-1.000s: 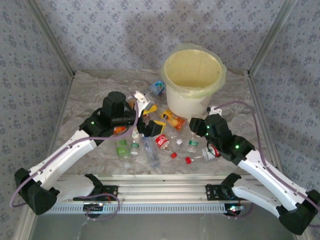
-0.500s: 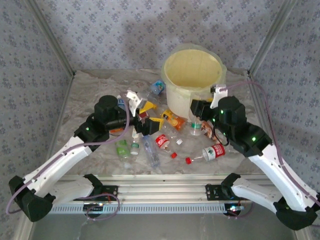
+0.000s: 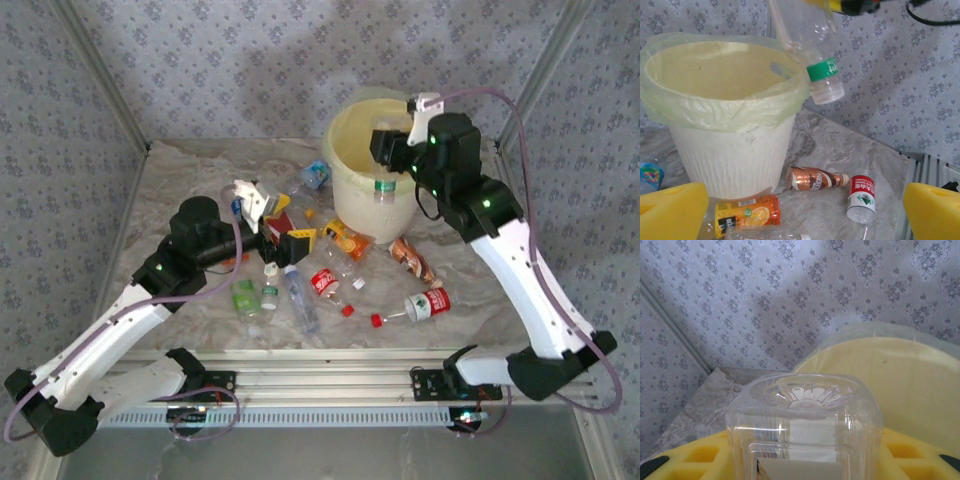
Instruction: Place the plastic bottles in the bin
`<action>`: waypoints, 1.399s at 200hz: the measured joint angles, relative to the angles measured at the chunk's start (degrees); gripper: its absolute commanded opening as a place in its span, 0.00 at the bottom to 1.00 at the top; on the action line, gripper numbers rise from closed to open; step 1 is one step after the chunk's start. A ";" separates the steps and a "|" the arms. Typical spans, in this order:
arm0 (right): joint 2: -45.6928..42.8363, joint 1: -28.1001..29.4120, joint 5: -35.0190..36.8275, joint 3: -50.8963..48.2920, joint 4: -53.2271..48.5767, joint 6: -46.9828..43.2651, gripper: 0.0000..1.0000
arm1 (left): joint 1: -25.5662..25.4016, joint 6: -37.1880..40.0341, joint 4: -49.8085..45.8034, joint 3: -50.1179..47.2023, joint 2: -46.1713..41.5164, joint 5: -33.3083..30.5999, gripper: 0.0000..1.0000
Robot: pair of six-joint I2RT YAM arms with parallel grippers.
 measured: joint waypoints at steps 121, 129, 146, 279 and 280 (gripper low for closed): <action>23.89 -9.84 -5.95 20.81 -2.69 0.00 0.50 | 0.00 4.24 -3.43 -0.26 1.62 -1.01 1.00; 25.29 -10.08 -6.16 21.62 -3.85 -0.11 0.49 | 0.00 4.59 -3.58 -0.26 1.64 -1.01 1.00; 27.98 -10.43 -6.56 22.91 -6.32 -0.42 0.49 | 0.00 5.01 -3.91 -0.26 1.75 -0.96 1.00; 42.25 -11.19 -8.68 33.48 -28.28 -1.05 0.48 | 0.00 6.99 -8.11 1.33 5.18 1.31 1.00; 42.40 -11.21 -8.68 33.64 -28.41 -1.05 0.48 | 0.00 6.97 -8.13 1.33 5.20 1.38 1.00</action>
